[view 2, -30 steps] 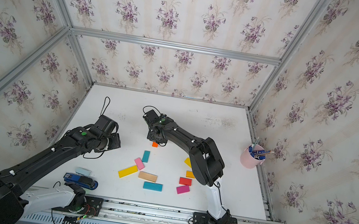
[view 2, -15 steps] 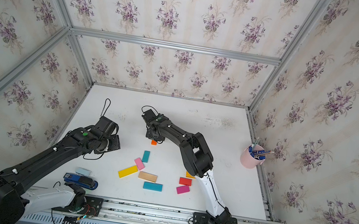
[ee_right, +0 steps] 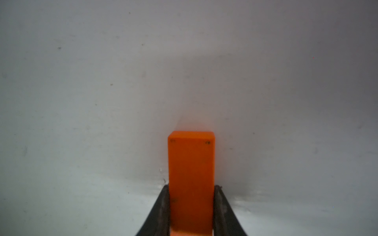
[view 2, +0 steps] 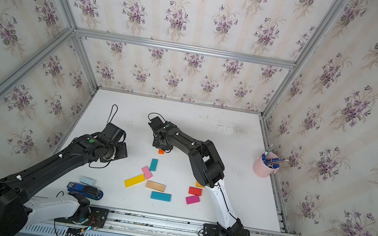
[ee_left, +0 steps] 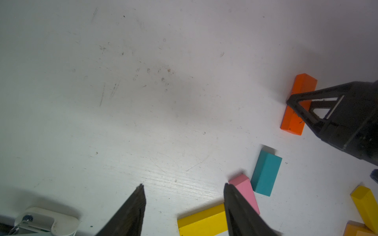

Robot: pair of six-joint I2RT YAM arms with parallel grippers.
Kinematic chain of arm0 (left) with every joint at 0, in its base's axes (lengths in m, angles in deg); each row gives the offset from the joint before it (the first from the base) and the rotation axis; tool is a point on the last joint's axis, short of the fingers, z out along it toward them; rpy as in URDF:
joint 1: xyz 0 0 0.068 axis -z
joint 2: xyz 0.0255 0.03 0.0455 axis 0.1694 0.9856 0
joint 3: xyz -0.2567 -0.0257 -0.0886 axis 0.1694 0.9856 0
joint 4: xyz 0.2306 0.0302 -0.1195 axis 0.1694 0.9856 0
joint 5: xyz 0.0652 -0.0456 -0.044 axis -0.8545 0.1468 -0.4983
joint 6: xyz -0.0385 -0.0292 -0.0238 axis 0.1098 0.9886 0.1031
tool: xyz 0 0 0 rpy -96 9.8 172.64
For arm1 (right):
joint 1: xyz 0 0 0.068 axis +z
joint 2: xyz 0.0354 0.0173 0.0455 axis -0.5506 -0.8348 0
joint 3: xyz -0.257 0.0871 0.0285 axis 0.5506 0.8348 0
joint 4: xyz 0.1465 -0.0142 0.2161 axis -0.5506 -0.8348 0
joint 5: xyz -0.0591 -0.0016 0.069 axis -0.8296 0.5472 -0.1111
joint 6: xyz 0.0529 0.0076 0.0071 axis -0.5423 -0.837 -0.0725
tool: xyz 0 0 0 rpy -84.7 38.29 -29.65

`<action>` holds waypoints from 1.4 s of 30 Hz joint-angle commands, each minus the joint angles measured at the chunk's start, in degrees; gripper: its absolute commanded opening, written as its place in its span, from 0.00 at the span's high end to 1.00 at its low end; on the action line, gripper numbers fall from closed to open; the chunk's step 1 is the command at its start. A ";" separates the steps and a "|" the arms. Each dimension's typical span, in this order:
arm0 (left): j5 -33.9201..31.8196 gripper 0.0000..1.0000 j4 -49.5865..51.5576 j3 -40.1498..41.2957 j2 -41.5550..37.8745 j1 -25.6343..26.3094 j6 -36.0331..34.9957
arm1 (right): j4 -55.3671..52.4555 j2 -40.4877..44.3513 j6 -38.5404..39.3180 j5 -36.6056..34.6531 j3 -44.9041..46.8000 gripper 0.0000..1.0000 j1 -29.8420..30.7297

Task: Assemble the letter h with building blocks
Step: Place the building block at the center of the board, then assemble the building block at the center of the board.

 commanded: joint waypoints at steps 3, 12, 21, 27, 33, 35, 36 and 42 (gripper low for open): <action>0.29 0.34 -0.43 0.16 0.24 -0.05 0.23 | -2.84 0.65 -1.04 1.09 0.37 0.61 0.62; 0.03 0.19 0.89 -0.77 0.83 -0.14 1.24 | -7.59 3.09 3.64 -3.65 -6.52 0.33 0.58; 0.38 0.19 0.57 -0.55 0.46 -0.78 1.33 | -4.47 12.96 1.63 -1.94 7.35 0.29 6.84; 1.15 0.20 -0.03 -0.71 1.13 -1.04 1.40 | -1.86 13.71 0.22 -0.72 13.50 0.30 8.33; 1.30 0.22 -0.03 -0.37 1.05 -1.09 1.43 | 1.58 14.14 2.19 1.89 16.61 0.30 9.09; 1.26 0.22 -0.08 -0.08 1.00 -1.15 1.49 | 2.41 14.52 3.06 2.52 16.94 0.30 9.53; 1.26 0.22 -0.08 0.05 0.99 -1.10 1.53 | 2.54 14.54 3.50 2.78 16.84 0.30 9.75; 1.61 0.23 -0.55 0.18 1.41 -1.08 1.58 | -0.24 12.83 2.44 1.57 17.23 0.32 9.82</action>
